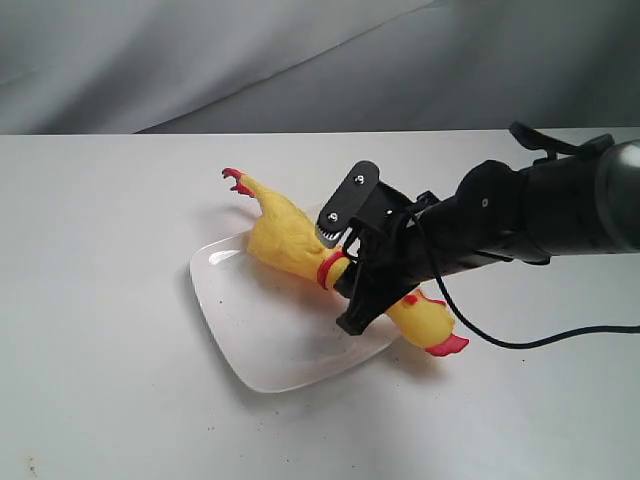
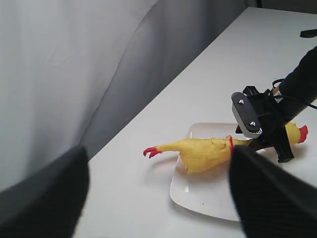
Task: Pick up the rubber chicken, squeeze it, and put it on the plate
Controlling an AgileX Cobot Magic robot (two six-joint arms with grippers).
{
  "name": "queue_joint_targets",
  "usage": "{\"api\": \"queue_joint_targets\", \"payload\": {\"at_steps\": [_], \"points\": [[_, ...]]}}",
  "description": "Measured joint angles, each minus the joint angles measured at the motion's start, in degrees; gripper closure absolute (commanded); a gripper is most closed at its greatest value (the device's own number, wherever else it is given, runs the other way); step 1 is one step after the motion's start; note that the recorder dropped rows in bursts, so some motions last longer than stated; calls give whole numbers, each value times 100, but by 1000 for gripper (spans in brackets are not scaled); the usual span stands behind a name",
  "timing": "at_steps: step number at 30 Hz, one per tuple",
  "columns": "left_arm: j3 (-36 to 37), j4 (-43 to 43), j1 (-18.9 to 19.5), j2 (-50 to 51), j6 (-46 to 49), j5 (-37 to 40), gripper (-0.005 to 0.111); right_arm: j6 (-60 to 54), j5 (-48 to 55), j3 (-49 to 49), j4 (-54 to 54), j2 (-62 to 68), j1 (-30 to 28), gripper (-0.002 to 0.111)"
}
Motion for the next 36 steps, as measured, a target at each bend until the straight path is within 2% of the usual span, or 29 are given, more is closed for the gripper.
{"api": "queue_joint_targets", "payload": {"at_steps": [2,3,5,7,13,14,24,32,36], "points": [[0,0,0,-96,-25,93,96,0,0,0,0,-12,0,42],[0,0,0,-161,-35,154,107,0,42,0,0,-46,0,43],[0,0,0,-305,-35,261,106,0,181,0,-12,-180,0,46],[0,0,0,-446,-49,348,106,0,367,0,-37,-429,0,55],[0,-267,9,-913,-510,417,107,345,870,0,-70,-1879,0,104],[0,-385,9,-989,-614,417,107,461,934,0,-70,-2183,0,108],[0,-1504,9,-1914,-697,553,107,857,1887,104,-70,-4658,0,108],[153,-2185,59,-2766,-697,633,107,878,1501,838,-85,-6191,0,108],[511,-2364,411,-3070,-697,670,107,901,1262,1170,-62,-6789,0,108]]}}
